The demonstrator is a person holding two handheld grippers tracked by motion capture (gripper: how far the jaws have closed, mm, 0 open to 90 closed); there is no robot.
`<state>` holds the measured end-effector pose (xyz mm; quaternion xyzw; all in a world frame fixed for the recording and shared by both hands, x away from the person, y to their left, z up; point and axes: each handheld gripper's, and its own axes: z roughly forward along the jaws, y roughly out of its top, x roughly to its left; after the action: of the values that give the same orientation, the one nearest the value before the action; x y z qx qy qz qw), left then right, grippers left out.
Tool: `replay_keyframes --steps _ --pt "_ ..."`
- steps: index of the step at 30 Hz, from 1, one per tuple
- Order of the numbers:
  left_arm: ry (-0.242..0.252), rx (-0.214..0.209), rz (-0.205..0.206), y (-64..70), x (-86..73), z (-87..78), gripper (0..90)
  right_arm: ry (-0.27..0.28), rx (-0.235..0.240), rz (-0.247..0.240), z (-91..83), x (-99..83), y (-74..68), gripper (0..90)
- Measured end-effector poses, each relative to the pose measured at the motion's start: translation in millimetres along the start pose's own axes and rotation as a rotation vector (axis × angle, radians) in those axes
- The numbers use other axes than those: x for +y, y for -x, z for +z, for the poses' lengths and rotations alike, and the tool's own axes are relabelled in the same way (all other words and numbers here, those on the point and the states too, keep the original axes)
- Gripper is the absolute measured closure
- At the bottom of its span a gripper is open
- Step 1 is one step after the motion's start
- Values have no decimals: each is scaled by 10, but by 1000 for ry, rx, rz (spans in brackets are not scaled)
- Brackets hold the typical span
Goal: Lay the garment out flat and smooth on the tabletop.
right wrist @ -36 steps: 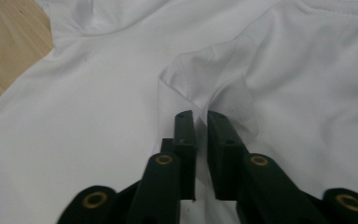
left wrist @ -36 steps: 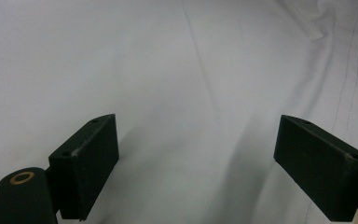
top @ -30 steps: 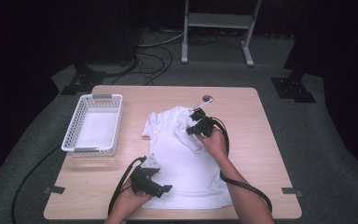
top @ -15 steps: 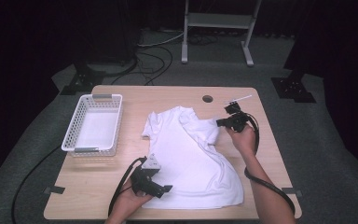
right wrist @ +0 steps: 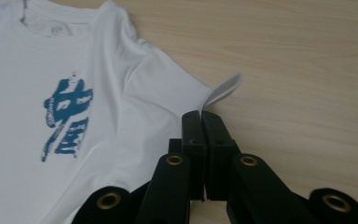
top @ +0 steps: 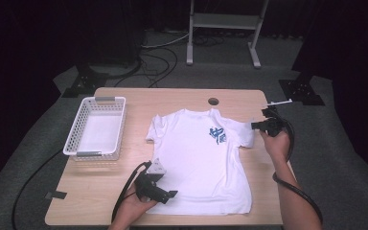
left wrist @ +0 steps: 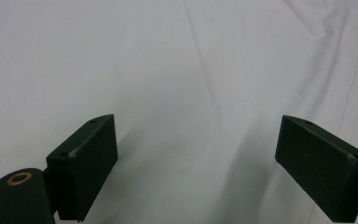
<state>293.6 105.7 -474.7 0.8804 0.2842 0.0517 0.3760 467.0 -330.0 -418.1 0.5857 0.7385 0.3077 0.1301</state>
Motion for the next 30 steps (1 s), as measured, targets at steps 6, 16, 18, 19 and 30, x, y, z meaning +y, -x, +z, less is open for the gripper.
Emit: replay_keyframes --steps 6,16,18,19,30 --pt "-5 7 5 13 7 7 110 -2 -23 53 29 -94 166 889" --pt "-10 12 4 22 11 10 105 2 -75 105 16 -201 277 752" --pt "-10 10 4 20 11 9 105 14 -53 96 -11 -241 245 732" --pt "-9 9 4 19 10 9 105 19 -33 91 -21 -267 224 723" --pt "-22 22 12 44 19 18 95 38 190 -50 -205 -796 -263 702"
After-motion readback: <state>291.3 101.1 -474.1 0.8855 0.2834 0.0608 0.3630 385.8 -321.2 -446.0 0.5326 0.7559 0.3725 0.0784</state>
